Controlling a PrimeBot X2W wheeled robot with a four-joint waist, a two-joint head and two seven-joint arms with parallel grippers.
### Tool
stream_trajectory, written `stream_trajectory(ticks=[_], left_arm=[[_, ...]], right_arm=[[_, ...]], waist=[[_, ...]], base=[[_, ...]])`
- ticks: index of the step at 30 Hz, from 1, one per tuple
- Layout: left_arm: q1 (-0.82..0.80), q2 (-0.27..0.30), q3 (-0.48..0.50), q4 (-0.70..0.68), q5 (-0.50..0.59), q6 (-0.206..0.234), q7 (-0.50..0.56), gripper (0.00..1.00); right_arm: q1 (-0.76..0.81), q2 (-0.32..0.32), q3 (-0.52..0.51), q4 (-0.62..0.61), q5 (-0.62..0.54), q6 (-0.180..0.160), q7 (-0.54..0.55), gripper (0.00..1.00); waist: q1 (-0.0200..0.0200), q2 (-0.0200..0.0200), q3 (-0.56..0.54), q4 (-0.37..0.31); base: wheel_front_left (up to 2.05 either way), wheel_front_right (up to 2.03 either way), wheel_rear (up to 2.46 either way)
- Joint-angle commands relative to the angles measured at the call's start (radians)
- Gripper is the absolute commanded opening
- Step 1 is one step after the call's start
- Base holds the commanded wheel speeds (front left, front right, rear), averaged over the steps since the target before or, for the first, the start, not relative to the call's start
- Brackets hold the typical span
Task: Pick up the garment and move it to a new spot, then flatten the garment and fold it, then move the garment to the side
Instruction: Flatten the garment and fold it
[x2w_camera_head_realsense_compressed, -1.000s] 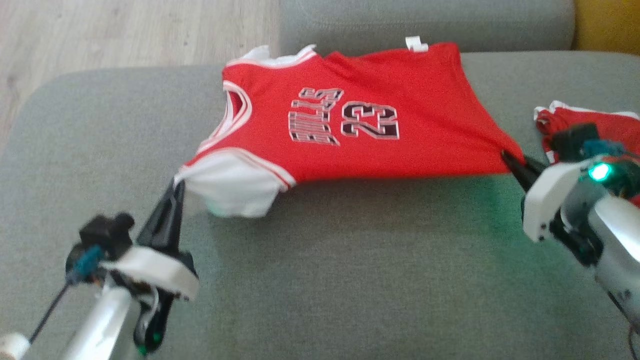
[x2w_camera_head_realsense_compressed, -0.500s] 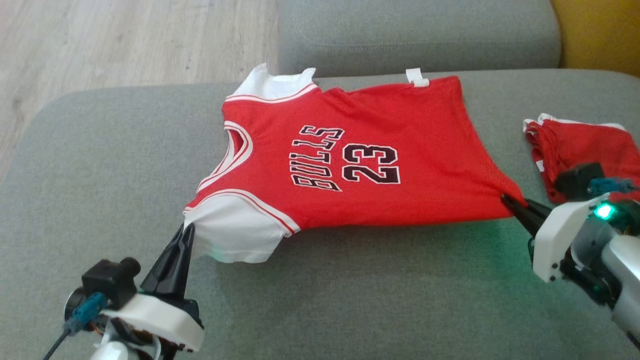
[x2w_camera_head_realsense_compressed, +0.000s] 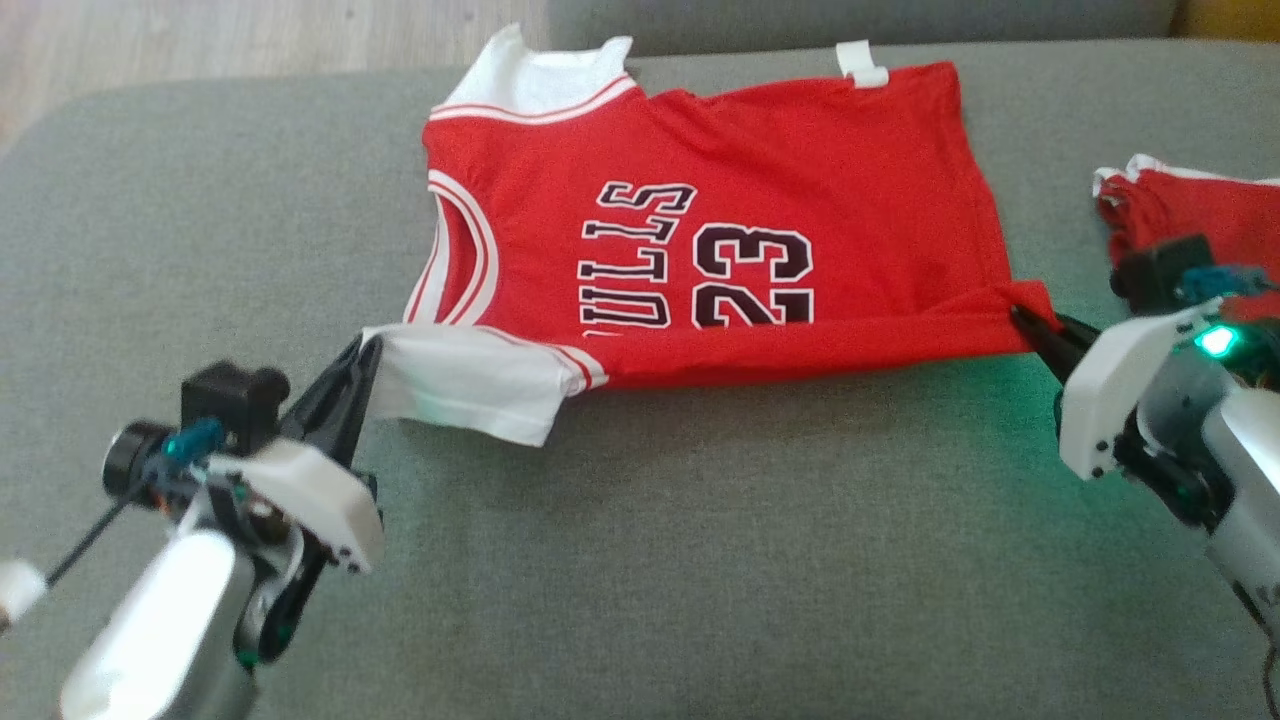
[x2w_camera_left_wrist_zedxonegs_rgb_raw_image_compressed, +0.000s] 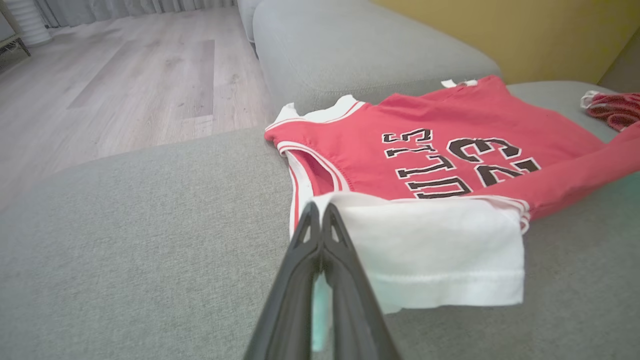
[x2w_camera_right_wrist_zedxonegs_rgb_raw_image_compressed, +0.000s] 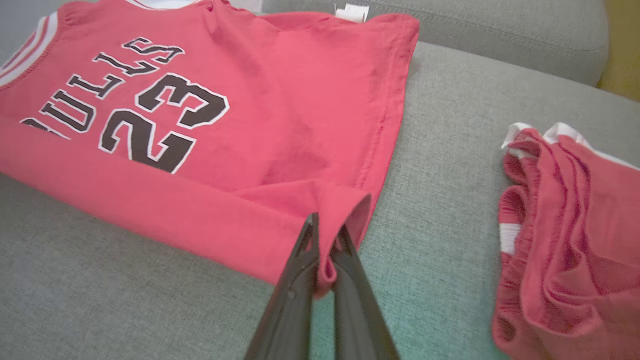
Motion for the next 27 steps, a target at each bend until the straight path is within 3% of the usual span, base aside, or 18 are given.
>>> stream_trajectory(ticks=[1,7,17,18,19,20,27], left_arm=[[-0.074,0.037,0.032,-0.008,0.008,-0.01,0.01,0.0],[-0.226,0.033,-0.003,0.122,0.023,-0.056,0.067,0.0],[-0.436,-0.012,-0.044,0.331,0.012,-0.095,0.106,0.0],[-0.455,-0.021,-0.043,0.349,0.001,-0.098,0.108,0.0],[-0.477,-0.031,-0.036,0.364,-0.008,-0.098,0.1,0.83],[-0.501,-0.042,-0.028,0.381,-0.012,-0.095,0.084,1.0],[-0.636,-0.119,0.071,0.482,-0.026,-0.012,-0.166,1.0]], right_arm=[[-0.027,-0.007,-0.006,-0.01,-0.012,0.007,0.007,0.0],[-0.098,0.028,0.003,0.05,-0.039,0.007,0.041,0.0],[-0.216,0.051,0.048,0.135,-0.051,0.007,0.028,0.0],[-0.232,0.053,0.046,0.142,-0.056,0.007,0.011,0.76],[-0.248,0.057,0.04,0.155,-0.058,0.007,-0.003,1.0],[-0.263,0.062,0.037,0.167,-0.062,0.007,-0.017,1.0],[-0.348,0.112,-0.033,0.28,-0.098,0.007,-0.162,1.0]], waist=[[-0.0002,0.0,0.021,-0.002],[-0.0002,0.0,0.073,0.002],[-0.0002,0.0,0.139,0.001],[-0.0002,0.0,0.145,0.001],[-0.0002,0.0,0.151,0.0],[-0.0002,0.0,0.155,0.0],[-0.0002,0.0,0.161,0.002]], base=[[0.0,0.0,0.0],[0.0,0.0,0.0],[0.0,0.0,0.0],[0.0,0.0,0.0],[0.0,0.0,0.0],[0.0,0.0,0.0],[0.0,0.0,0.0]])
